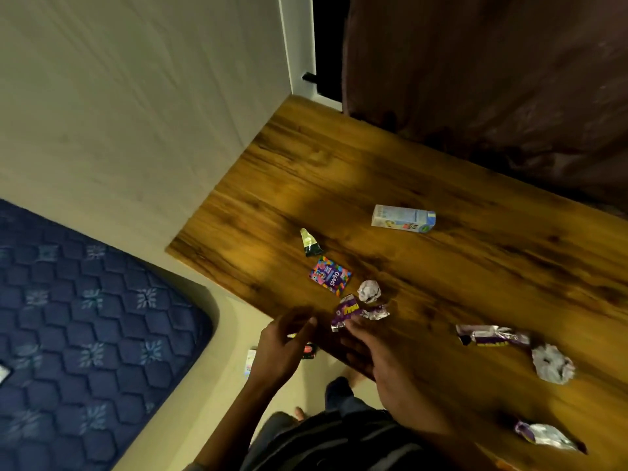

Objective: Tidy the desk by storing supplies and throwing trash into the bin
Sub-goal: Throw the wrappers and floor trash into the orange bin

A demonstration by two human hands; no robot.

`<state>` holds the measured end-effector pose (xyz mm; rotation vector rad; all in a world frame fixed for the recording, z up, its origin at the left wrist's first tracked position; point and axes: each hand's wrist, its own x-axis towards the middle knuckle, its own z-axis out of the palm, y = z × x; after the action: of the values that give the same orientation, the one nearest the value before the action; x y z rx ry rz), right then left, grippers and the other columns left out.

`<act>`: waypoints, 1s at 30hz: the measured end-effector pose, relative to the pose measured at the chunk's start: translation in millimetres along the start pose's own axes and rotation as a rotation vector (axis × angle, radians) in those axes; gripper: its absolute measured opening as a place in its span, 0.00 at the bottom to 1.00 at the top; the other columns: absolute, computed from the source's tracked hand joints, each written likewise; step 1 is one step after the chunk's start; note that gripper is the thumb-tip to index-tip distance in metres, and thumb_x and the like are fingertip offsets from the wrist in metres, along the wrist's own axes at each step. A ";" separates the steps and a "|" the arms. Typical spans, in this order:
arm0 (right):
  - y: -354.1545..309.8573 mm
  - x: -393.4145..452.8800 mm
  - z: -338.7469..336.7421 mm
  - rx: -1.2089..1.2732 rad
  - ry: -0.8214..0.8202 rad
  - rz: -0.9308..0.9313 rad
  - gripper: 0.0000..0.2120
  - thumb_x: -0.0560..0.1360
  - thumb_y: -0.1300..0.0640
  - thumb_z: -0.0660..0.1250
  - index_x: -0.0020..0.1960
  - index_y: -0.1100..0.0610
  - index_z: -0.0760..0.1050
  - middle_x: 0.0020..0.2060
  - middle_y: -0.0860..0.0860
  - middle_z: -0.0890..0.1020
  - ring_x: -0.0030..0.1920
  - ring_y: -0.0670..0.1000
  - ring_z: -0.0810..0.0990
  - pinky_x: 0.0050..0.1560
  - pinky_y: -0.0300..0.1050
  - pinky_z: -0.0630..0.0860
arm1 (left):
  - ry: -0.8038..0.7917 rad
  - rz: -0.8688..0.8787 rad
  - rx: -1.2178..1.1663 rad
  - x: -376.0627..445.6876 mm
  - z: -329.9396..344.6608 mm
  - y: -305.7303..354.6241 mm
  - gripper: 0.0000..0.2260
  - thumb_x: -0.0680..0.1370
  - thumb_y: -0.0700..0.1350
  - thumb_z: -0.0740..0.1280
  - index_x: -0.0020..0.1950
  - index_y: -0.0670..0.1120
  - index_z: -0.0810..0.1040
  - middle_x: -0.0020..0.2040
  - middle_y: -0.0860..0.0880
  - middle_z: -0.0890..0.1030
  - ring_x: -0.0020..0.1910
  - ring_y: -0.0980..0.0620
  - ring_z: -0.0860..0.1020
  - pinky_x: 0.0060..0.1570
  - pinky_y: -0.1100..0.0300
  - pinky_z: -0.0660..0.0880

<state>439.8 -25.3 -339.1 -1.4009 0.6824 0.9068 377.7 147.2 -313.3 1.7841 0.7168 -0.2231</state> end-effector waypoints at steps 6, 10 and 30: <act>2.6 15.0 -8.0 -0.204 0.237 -0.047 0.07 0.69 0.55 0.79 0.45 0.55 0.85 0.38 0.51 0.88 0.40 0.52 0.87 0.47 0.56 0.85 | 0.083 0.030 0.104 19.0 11.0 7.2 0.10 0.82 0.49 0.68 0.61 0.50 0.82 0.54 0.58 0.83 0.51 0.63 0.82 0.41 0.74 0.78; -1.4 1.3 -8.6 -0.114 0.234 -0.045 0.05 0.70 0.59 0.78 0.43 0.56 0.83 0.36 0.56 0.86 0.34 0.51 0.84 0.37 0.46 0.80 | 0.130 -0.086 0.114 42.8 3.9 11.5 0.09 0.80 0.50 0.70 0.57 0.48 0.83 0.50 0.52 0.87 0.44 0.56 0.85 0.42 0.63 0.83; 1.1 -104.5 0.6 -0.175 0.231 -0.525 0.29 0.69 0.64 0.79 0.63 0.44 0.75 0.43 0.53 0.85 0.38 0.46 0.83 0.40 0.44 0.75 | -0.302 -0.225 -0.249 56.8 -21.7 15.8 0.04 0.77 0.42 0.73 0.49 0.42 0.84 0.41 0.47 0.87 0.36 0.52 0.85 0.31 0.64 0.76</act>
<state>385.2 -38.1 -250.9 -1.7497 0.3757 0.3989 427.6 184.6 -321.1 1.3945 0.6932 -0.5200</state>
